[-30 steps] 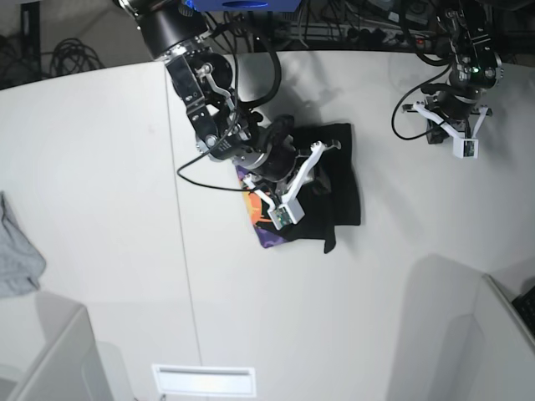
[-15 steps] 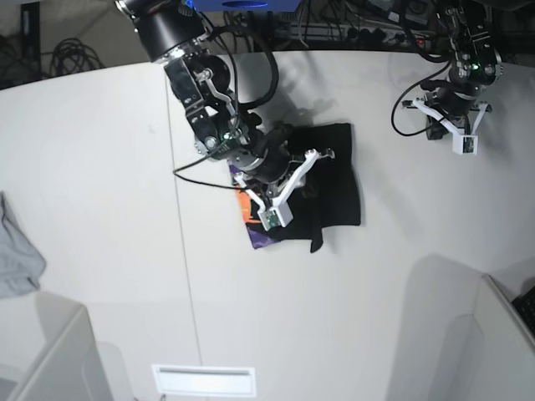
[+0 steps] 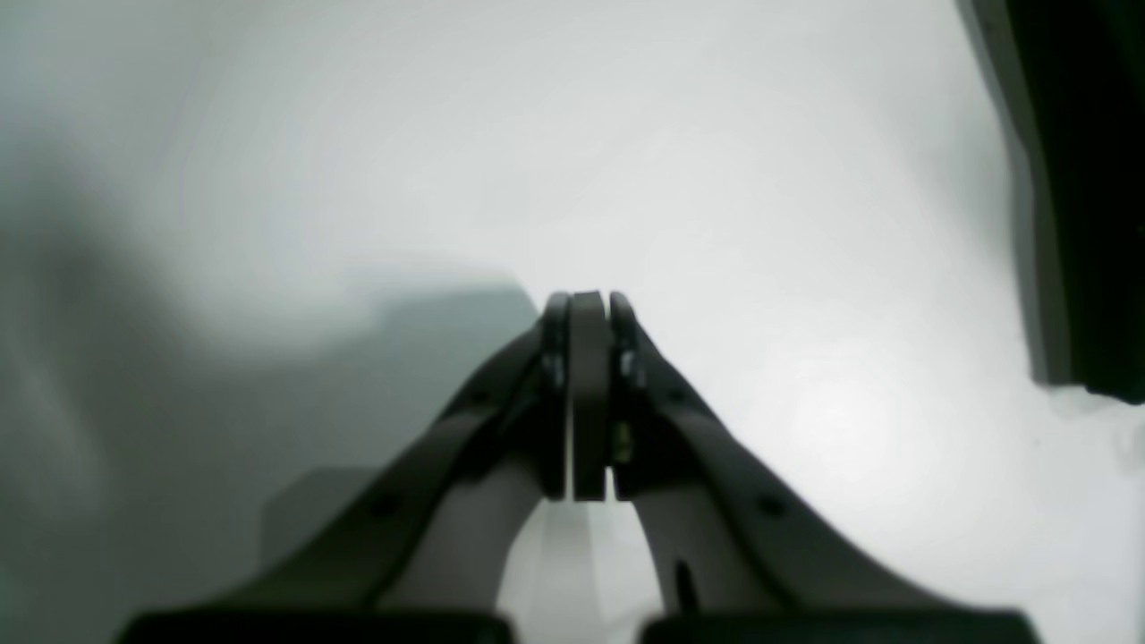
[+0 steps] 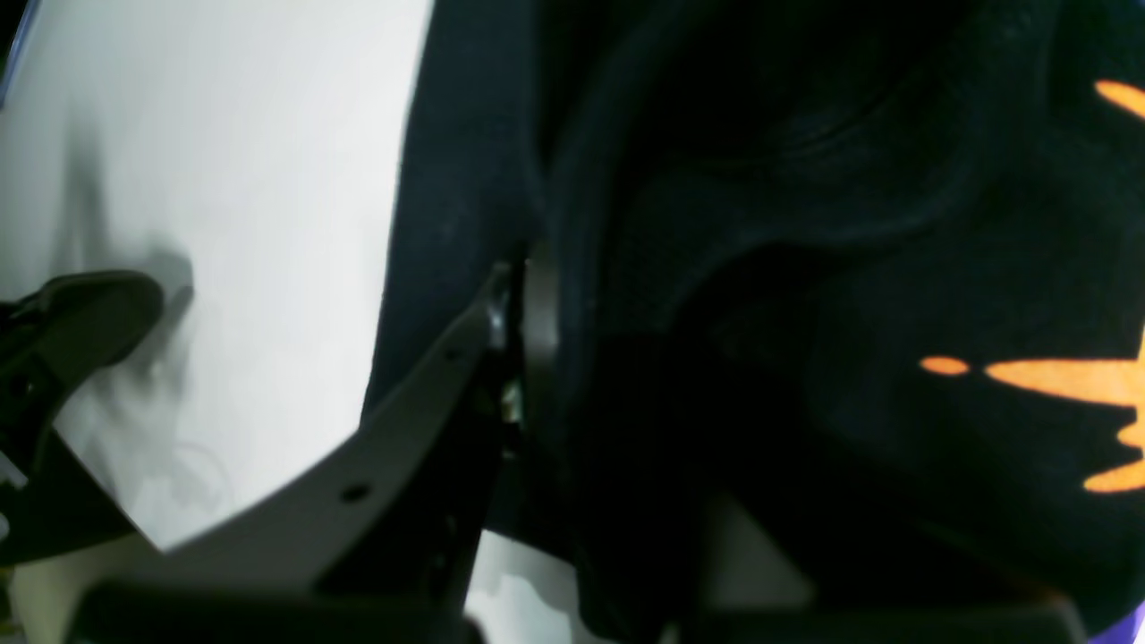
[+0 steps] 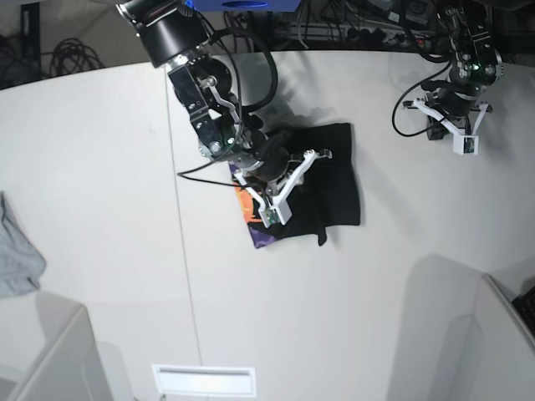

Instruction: Fold the T-shirt properly

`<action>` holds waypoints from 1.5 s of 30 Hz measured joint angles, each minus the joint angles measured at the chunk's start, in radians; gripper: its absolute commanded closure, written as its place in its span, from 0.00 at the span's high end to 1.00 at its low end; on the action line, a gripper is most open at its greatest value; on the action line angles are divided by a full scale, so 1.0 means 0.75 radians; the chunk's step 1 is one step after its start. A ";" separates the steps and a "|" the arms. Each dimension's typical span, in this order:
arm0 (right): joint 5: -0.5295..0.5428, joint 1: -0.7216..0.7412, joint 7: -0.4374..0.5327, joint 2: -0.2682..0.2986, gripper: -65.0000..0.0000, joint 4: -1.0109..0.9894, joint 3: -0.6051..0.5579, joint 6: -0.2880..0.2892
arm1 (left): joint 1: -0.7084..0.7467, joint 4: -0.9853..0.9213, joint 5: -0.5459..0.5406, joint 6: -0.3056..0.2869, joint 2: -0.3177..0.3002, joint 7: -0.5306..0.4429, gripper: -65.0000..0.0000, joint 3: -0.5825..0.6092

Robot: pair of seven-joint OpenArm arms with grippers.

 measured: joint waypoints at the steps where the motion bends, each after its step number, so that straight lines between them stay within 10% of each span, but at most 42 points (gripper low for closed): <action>1: 0.001 0.001 0.003 -0.012 0.00 -0.010 0.001 0.000 | 0.000 0.000 -0.001 0.000 0.001 0.000 0.00 0.000; 10: 0.005 0.004 0.017 -0.030 0.58 -0.062 -0.001 0.001 | 0.001 0.001 -0.001 -0.002 0.001 0.001 0.00 -0.015; 37: -0.002 0.132 -0.018 -0.012 0.59 0.094 -0.496 0.000 | -0.001 0.001 -0.001 -0.001 0.007 0.001 0.00 -0.303; 45: -0.015 0.115 -0.003 0.169 0.44 0.284 -0.219 -0.012 | 0.001 0.001 -0.001 -0.001 0.008 0.001 0.00 -0.299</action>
